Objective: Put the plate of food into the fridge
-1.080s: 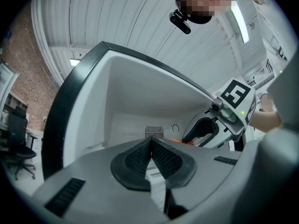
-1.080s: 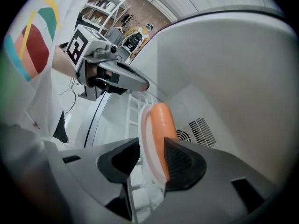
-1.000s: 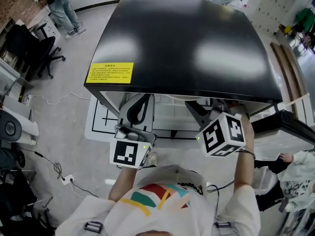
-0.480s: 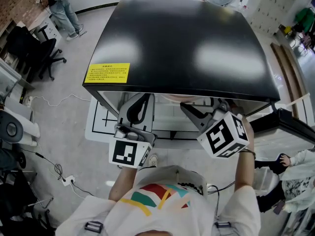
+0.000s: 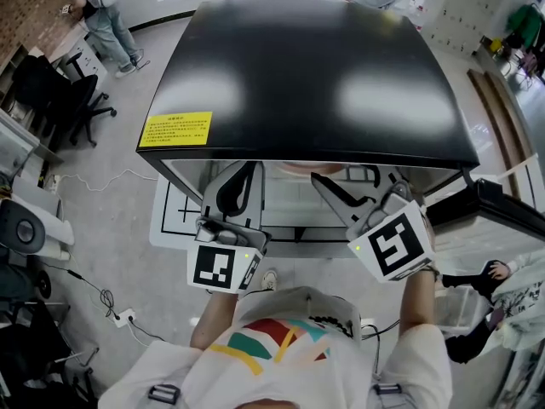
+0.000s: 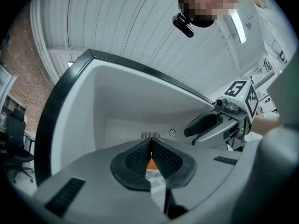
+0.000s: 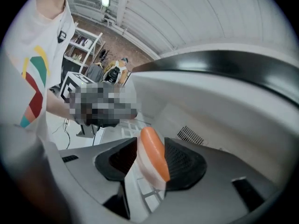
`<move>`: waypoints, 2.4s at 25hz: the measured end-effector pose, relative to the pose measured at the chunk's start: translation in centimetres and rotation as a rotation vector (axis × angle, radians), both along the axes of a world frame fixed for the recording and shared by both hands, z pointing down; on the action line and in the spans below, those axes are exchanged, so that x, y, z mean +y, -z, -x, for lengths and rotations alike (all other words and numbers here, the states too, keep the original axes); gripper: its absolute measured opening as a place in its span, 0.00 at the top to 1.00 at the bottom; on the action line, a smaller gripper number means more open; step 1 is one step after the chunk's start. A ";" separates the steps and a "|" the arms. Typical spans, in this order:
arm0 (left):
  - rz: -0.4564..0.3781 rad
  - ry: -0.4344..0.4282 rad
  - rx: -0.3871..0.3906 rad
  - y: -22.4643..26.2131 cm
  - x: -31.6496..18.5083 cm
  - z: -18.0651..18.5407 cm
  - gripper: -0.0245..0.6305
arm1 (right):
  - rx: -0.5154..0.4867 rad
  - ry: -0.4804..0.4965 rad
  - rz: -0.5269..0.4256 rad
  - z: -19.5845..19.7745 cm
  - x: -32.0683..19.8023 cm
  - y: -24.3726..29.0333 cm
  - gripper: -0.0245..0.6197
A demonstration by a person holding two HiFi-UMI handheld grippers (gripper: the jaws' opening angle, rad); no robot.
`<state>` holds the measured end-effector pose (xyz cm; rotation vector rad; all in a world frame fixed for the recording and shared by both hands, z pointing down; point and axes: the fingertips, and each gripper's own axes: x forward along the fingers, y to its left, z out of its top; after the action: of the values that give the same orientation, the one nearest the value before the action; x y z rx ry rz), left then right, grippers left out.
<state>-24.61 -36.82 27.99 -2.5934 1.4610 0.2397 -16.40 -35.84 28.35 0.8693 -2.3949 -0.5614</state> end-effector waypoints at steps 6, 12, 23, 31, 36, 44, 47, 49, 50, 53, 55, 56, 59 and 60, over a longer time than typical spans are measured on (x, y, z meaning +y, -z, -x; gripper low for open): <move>-0.017 -0.005 -0.007 0.7 0.2 -0.7 0.95 | -0.294 -0.040 -0.063 -1.4 1.2 3.0 0.70; -0.026 -0.028 0.023 2.1 1.1 -1.7 0.95 | -0.577 -0.268 -0.110 -4.6 2.6 4.8 0.96; -0.067 -0.024 0.015 3.4 2.9 -2.4 0.95 | -0.727 -0.375 -0.134 -6.0 3.8 4.7 0.96; -0.056 -0.025 0.017 3.4 2.8 -0.6 0.95 | -0.709 -0.383 -0.156 -3.4 4.1 4.7 0.96; -0.066 -0.058 0.036 3.5 3.2 -0.5 0.95 | -0.709 -0.404 -0.160 -2.4 4.7 4.1 0.96; -0.067 -0.050 -0.024 2.6 4.4 -1.7 0.95 | -0.758 -0.382 -0.102 -2.0 5.8 2.3 0.96; -0.028 -0.057 -0.023 1.4 4.6 -2.3 0.95 | -0.747 -0.416 -0.097 -2.7 6.2 1.1 0.96; -0.015 -0.054 -0.019 1.0 4.5 -2.5 0.95 | -0.756 -0.425 -0.082 -3.3 6.3 0.4 0.96; -0.014 -0.050 -0.020 1.0 4.4 -2.6 0.95 | -0.760 -0.429 -0.074 -3.6 6.2 0.2 0.96; -0.020 -0.040 -0.021 1.2 4.4 -2.9 0.95 | -0.726 -0.443 -0.077 -4.1 5.9 -0.3 0.96; -0.020 -0.038 -0.022 1.1 4.4 -3.1 0.95 | -0.716 -0.442 -0.079 -4.2 5.8 -0.4 0.96; -0.019 -0.037 -0.024 1.0 4.4 -3.2 0.95 | -0.715 -0.438 -0.078 -4.2 5.8 -0.4 0.96; -0.021 -0.032 -0.027 0.9 4.3 -3.4 0.95 | -0.723 -0.436 -0.073 -4.3 5.8 -0.5 0.96; -0.026 -0.032 -0.027 0.9 4.3 -3.5 0.95 | -0.721 -0.436 -0.073 -4.3 5.7 -0.5 0.96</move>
<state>-21.15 -32.53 27.07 -2.5904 1.3991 0.2254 -12.09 -30.10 28.87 1.8107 -2.6531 -0.1687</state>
